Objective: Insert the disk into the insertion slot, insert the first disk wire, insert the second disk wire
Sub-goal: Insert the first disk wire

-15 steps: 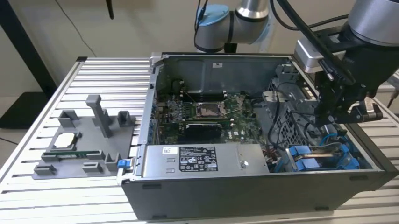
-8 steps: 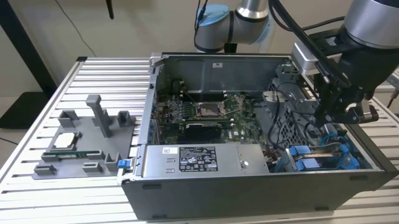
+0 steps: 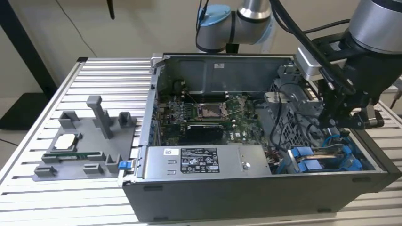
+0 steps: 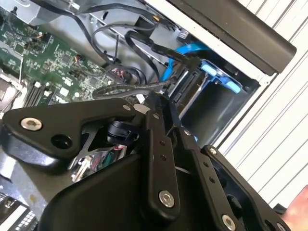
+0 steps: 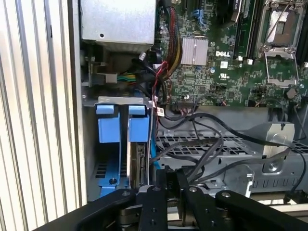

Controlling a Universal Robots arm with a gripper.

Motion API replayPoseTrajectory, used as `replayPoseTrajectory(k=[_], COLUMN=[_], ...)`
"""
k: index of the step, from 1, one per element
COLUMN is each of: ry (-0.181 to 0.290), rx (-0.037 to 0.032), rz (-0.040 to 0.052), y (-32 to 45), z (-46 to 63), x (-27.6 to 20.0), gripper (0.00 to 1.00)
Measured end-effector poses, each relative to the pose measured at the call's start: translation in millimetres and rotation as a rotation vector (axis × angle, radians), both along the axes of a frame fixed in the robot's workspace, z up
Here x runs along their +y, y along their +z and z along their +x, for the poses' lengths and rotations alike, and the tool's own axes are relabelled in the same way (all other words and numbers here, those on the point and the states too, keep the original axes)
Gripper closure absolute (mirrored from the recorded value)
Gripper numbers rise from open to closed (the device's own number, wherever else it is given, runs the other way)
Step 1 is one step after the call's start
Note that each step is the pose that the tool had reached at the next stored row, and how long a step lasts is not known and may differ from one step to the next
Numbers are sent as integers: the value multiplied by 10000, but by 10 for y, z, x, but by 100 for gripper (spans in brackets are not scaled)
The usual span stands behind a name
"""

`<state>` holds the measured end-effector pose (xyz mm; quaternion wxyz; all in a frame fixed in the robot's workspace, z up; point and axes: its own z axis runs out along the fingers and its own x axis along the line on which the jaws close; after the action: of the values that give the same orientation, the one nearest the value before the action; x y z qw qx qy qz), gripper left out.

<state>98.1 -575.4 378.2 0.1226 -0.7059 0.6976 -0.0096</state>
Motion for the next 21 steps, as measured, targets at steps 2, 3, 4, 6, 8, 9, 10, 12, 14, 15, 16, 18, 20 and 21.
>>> replayPoseTrajectory(k=[2,3,4,6,8,9,10,12,14,15,16,18,20,21], ry=[1,1,1,1,1,1,1,1,1,1,1,1,1,0], rx=[48,80,112,190,275,314,345,414,473,503,532,593,649,672], rz=[0,-1,0,-1,-10,-14,-16,-19,-22,-26,-27,-33,-41,-47], y=[-7,-9,-12,-18,-27,-32,-38,-51,-65,-70,-77,-91,-106,-113], z=[16,26,35,56,76,87,98,124,147,159,170,190,204,209], x=[-50,-73,-94,-131,-147,-155,-161,-172,-180,-184,-186,-189,-191,-191], gripper=[100,100,100,100,100,100,100,100,100,100,100,100,100,100])
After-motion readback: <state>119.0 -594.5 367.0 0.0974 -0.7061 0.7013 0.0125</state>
